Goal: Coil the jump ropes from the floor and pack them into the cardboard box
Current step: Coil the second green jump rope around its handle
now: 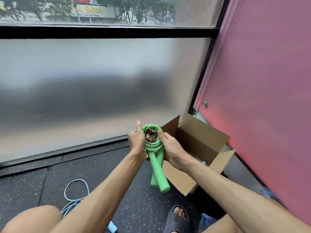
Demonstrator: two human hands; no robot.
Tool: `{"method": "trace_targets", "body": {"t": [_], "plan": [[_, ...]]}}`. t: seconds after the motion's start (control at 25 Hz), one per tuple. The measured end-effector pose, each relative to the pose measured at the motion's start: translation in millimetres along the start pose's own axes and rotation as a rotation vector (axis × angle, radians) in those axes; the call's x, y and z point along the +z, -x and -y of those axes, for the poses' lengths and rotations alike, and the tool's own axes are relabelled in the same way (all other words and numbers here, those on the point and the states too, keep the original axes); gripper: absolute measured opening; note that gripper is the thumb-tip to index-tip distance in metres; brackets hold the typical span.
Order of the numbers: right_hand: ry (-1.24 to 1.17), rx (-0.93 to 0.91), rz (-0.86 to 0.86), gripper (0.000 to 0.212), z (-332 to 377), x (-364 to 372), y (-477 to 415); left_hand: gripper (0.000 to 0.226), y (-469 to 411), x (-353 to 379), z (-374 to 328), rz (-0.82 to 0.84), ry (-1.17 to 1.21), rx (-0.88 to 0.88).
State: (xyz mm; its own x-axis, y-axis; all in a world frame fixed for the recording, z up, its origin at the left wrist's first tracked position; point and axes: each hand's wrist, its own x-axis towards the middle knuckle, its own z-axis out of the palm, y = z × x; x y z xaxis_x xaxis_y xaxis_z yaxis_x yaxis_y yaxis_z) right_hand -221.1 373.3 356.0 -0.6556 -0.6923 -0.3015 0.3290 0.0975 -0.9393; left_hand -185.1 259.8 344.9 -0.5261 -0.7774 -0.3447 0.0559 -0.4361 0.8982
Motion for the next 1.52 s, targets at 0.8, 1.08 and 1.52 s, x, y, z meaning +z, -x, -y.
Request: {"method": "trace_targets", "body": {"t": [0.8,1.08,1.52], "plan": [[-0.306,0.495,-0.907,0.059,-195.8,-243.4,-180.4,0.025,-139.7,194.3,265.4,0.592,-0.894,-0.065],[0.074,0.708,-1.043,0.047,-220.0,-280.9,-204.8,0.032,-170.2,211.1,333.1,0.619,-1.097,-0.024],[0.565,0.916,-0.753,0.039,-229.9,-292.5,-213.8,0.031,-181.7,213.0,362.6,0.744,-1.717,0.220]]}}
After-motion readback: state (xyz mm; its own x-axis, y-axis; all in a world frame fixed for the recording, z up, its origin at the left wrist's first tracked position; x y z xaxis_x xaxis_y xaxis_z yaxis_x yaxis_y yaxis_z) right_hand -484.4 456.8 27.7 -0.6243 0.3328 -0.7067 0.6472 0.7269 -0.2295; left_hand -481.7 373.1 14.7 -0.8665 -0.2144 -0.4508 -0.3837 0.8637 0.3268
